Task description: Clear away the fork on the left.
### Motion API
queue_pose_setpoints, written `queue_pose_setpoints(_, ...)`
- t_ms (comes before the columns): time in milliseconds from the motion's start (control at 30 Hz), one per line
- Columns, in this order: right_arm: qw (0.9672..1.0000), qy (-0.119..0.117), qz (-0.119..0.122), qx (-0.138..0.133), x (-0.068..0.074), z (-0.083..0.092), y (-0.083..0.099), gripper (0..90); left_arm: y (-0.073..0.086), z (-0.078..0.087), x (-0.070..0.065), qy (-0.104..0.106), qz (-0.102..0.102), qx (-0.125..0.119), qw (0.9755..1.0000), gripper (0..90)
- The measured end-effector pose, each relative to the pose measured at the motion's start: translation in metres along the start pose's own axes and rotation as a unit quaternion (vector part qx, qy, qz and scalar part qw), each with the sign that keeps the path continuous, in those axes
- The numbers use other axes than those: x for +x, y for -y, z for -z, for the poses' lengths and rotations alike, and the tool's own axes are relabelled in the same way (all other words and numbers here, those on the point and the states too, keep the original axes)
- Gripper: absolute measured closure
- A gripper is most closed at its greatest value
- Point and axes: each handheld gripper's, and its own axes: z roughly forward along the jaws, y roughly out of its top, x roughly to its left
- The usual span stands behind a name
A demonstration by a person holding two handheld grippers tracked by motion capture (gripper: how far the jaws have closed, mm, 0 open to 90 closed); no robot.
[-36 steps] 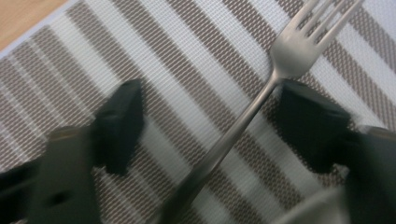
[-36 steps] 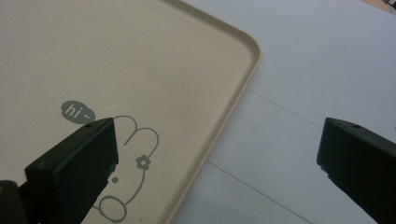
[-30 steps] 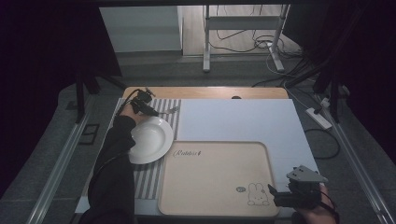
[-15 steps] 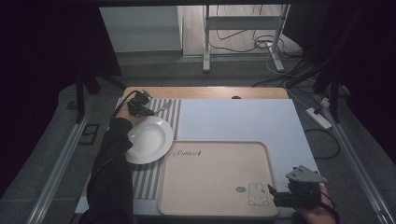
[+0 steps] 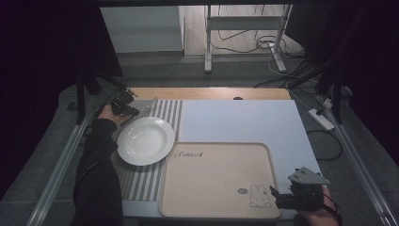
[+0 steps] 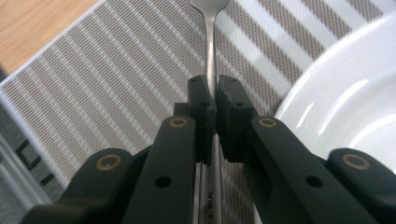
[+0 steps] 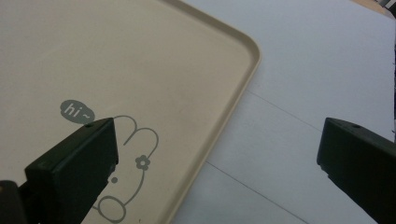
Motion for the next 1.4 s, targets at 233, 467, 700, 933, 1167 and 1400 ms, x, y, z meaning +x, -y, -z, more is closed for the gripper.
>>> queue_pose_setpoints(233, 1.0, 0.001, -0.002, -0.001, 0.0, 0.0, 0.0, 0.0, 0.015, 0.018, -0.006, 0.038, 0.018, -0.032, 0.9986, 84.4)
queue_pose_setpoints(467, 1.0, 0.001, -0.004, -0.001, 0.0, 0.0, 0.0, 0.0, 0.025, 0.023, -0.027, 0.063, 0.014, -0.049, 0.9967, 84.5)
queue_pose_setpoints(700, 1.0, 0.001, -0.004, -0.001, 0.0, 0.0, 0.0, 0.0, 0.033, 0.028, -0.052, 0.081, 0.011, -0.063, 0.9946, 84.5)
queue_pose_setpoints(933, 1.0, 0.002, -0.003, -0.001, 0.0, 0.0, 0.0, 0.0, 0.039, 0.031, -0.078, 0.088, -0.002, -0.059, 0.9944, 84.5)
queue_pose_setpoints(1167, 1.0, 0.003, 0.0, -0.003, 0.0, 0.001, 0.0, 0.0, 0.047, 0.039, -0.107, 0.102, -0.014, -0.066, 0.9925, 84.4)
queue_pose_setpoints(1400, 1.0, 0.003, 0.001, -0.002, 0.001, 0.001, 0.0, 0.0, 0.058, 0.047, -0.13, 0.111, -0.018, -0.072, 0.991, 84.4)
